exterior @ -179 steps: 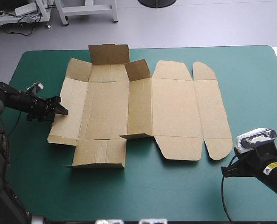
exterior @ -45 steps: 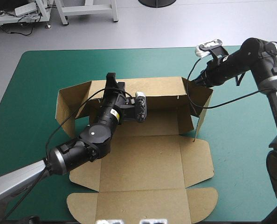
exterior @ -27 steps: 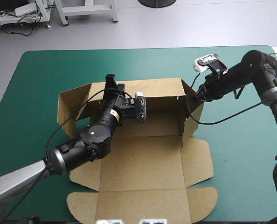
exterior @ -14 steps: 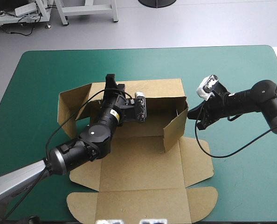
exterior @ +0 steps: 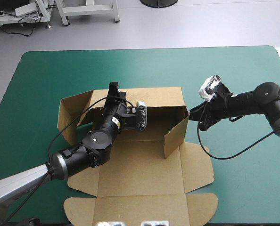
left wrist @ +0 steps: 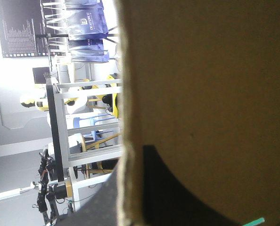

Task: Fold the box

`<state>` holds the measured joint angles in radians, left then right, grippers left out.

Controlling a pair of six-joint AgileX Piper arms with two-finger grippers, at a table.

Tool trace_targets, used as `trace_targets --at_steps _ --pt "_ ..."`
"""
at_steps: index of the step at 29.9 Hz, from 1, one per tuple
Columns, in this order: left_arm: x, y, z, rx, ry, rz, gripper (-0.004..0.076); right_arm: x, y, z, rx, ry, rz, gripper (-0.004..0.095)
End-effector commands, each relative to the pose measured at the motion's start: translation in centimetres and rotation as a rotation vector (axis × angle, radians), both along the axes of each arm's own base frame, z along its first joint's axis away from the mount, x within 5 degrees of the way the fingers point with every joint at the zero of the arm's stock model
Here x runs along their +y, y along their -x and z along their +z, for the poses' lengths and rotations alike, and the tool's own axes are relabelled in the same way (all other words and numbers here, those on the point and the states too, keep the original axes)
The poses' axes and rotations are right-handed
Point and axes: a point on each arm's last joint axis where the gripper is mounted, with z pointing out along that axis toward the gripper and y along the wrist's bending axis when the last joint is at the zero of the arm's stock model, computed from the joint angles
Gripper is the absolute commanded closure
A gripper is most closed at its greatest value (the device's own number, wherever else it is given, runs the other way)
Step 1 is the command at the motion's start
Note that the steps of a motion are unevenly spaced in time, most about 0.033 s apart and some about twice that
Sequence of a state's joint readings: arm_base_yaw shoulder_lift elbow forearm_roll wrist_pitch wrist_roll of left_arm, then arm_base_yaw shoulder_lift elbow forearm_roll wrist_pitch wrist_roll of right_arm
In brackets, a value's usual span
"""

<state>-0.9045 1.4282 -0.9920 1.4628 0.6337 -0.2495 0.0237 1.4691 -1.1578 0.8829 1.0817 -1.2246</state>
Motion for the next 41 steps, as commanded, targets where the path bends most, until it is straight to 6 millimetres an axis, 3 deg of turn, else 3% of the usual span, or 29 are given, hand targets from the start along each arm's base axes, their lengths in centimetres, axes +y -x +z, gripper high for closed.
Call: trace_targets --at_steps 1,3,5,20,24,32,41 --pt "0.2 0.3 1.9 -0.065 0.032 -0.011 0.0727 0.1 0.7 2.1 -0.043 -0.067 -0.003 0.0449" --pt "0.2 0.3 1.9 -0.068 0.031 -0.012 0.0727 0.2 0.8 2.1 -0.027 -0.071 0.005 0.0353" --pt "0.2 0.3 1.9 -0.067 0.032 -0.012 0.0727 0.5 1.1 2.1 -0.008 -0.078 0.030 0.0318" --pt "0.1 0.3 2.0 -0.082 0.022 -0.022 0.0727 3.2 2.6 2.4 0.036 -0.081 0.099 0.0324" --pt "0.1 0.3 2.0 -0.080 0.024 -0.030 0.0726 3.2 3.0 2.1 -0.030 -0.087 0.013 0.0331" --pt "-0.1 0.4 1.9 -0.077 0.028 -0.043 0.0726 2.5 5.9 1.2 -0.217 -0.112 -0.111 0.0373" --pt "-0.1 0.3 2.0 -0.079 0.029 -0.041 0.0725 4.4 6.8 0.3 -0.291 -0.095 -0.082 0.0373"
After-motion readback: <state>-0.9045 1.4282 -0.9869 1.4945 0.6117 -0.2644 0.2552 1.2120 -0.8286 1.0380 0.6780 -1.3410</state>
